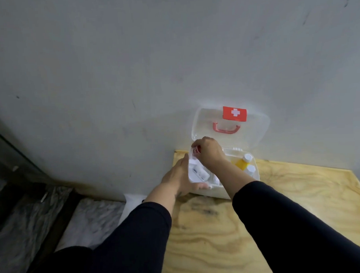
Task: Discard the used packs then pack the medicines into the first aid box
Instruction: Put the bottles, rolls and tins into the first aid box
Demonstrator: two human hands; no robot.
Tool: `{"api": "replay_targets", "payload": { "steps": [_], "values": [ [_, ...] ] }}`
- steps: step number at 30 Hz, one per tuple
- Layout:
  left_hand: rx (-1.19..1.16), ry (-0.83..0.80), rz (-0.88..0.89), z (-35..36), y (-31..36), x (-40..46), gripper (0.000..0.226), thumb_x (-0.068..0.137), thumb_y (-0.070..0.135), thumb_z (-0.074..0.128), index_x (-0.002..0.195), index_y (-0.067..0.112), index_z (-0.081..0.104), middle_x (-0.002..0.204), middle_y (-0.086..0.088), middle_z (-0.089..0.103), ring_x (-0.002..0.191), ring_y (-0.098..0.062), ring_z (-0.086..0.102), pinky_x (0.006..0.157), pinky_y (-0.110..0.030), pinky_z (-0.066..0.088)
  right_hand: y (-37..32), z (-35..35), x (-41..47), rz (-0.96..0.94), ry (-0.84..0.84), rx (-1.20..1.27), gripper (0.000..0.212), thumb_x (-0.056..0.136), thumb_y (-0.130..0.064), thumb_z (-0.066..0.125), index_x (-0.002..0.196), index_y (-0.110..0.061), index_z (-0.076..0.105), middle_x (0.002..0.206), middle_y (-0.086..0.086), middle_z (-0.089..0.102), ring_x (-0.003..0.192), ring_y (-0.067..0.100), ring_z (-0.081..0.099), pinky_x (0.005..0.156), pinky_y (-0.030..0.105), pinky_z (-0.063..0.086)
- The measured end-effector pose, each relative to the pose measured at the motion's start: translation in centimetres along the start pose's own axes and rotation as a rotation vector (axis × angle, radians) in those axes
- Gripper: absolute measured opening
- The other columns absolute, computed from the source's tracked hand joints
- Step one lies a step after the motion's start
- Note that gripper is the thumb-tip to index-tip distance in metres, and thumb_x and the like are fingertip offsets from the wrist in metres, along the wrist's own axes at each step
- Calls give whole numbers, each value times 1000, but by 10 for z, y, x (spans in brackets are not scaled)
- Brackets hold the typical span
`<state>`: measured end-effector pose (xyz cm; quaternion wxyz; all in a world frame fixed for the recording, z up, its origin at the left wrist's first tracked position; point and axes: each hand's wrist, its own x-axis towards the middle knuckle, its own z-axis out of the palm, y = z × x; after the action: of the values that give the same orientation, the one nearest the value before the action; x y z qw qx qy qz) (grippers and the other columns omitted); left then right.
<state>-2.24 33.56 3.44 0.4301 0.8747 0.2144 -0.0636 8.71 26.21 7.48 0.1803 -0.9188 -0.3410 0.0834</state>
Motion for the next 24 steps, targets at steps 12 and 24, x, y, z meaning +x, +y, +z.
{"api": "replay_targets", "payload": {
  "steps": [12, 24],
  "values": [
    [-27, -73, 27, 1, 5, -1, 106, 53, 55, 80, 142, 39, 23, 129, 13, 56, 112, -16, 58, 97, -41, 51, 2, -3, -22, 31, -94, -63, 35, 83, -6, 59, 114, -17, 68, 114, 14, 66, 103, 31, 62, 85, 34, 49],
    [15, -22, -17, 5, 2, -2, 100, 63, 57, 79, 143, 42, 22, 133, 10, 55, 121, -24, 57, 99, -45, 49, 11, -2, -19, 104, -81, 62, 53, 77, -5, 71, 126, -17, 55, 117, 13, 65, 103, 29, 62, 84, 32, 48]
  ]
}}
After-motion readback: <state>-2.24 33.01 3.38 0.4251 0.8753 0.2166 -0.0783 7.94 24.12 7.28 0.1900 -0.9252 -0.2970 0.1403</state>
